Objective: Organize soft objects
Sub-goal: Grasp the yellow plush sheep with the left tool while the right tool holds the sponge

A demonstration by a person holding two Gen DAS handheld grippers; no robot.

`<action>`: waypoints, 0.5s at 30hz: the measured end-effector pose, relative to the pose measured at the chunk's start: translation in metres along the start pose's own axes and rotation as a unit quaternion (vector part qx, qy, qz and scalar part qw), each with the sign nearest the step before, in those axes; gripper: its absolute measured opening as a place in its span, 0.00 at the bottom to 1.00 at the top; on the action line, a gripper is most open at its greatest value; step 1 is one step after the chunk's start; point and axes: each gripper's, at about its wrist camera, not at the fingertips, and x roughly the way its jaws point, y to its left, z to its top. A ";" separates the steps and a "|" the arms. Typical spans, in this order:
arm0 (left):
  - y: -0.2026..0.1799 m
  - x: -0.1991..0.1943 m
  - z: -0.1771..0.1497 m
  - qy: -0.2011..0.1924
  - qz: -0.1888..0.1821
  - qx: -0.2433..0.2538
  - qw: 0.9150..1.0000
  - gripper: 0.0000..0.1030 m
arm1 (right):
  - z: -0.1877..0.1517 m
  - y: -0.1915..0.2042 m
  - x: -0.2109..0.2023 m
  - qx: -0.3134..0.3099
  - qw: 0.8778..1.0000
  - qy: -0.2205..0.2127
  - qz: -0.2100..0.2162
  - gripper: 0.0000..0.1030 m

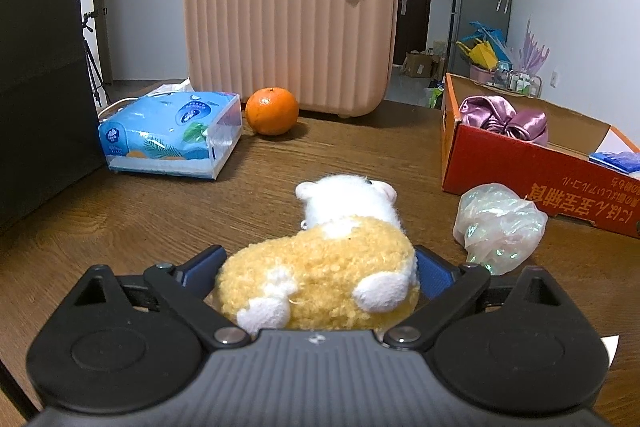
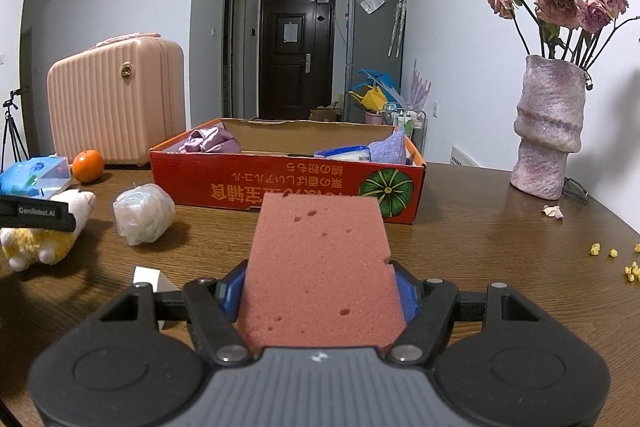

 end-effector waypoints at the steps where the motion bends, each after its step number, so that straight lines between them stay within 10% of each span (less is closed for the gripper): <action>1: 0.000 -0.001 0.000 -0.002 0.000 0.000 1.000 0.95 | 0.000 0.000 0.000 0.000 1.000 0.000 0.000 0.67; 15: -0.001 -0.014 0.002 -0.030 -0.009 0.005 0.999 0.95 | 0.000 0.000 0.000 0.000 1.000 0.001 0.001 0.67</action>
